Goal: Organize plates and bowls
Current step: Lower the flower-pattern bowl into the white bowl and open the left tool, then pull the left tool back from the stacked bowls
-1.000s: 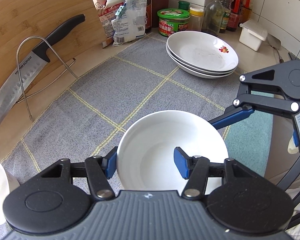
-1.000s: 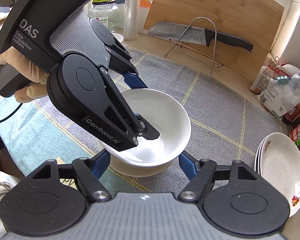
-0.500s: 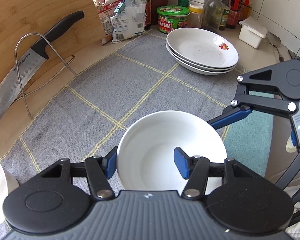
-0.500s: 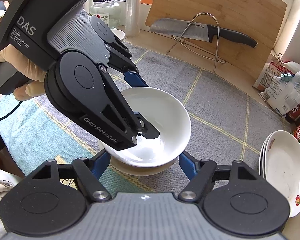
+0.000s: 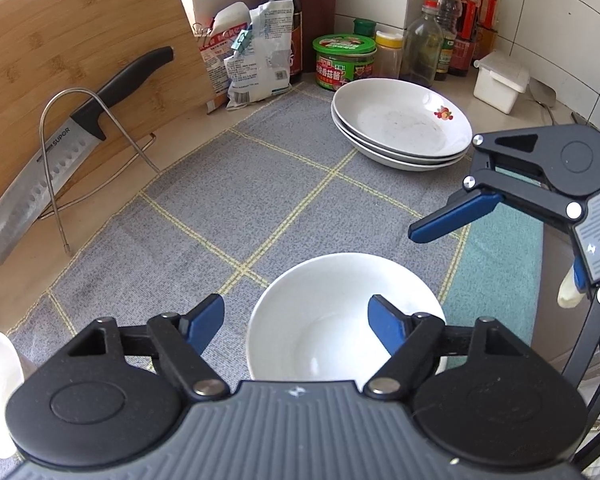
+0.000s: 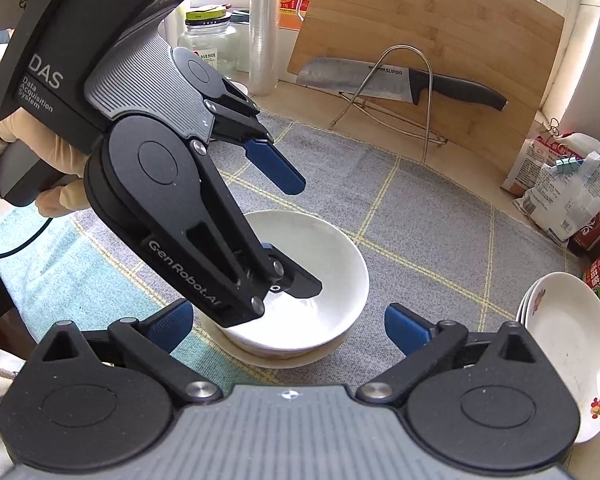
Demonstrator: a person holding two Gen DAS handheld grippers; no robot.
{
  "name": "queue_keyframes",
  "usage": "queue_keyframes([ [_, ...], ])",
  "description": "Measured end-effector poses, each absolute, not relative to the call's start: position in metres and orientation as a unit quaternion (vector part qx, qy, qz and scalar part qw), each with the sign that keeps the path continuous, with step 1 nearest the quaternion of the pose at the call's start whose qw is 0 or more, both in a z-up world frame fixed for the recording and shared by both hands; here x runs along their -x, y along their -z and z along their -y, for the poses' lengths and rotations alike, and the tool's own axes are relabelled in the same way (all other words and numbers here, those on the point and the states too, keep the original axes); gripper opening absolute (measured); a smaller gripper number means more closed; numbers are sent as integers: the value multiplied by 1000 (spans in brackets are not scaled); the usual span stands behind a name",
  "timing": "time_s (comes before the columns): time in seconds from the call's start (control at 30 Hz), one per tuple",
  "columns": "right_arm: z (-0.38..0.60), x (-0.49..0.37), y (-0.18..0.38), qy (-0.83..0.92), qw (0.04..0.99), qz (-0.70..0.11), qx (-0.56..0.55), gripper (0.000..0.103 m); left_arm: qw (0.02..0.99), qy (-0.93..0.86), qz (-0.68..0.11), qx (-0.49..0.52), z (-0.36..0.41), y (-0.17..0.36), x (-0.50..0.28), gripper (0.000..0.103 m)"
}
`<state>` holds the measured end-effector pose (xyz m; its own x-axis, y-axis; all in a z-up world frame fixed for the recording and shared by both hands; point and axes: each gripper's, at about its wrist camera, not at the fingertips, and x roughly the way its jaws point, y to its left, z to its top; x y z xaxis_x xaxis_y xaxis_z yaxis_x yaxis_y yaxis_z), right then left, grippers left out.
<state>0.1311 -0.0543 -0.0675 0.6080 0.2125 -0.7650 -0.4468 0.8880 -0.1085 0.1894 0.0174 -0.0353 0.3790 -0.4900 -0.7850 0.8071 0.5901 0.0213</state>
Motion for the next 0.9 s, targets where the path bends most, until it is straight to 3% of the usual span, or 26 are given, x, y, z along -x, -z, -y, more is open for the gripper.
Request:
queue_keyframes([
  [0.5,71,-135,67,-144,895,-402,131,103,839,364,-371,-162,-56,27,-182,83],
  [0.9,62,-149,49,-150,904,-379,126,103,882,286,-354,-121,-110,33,-180,94],
])
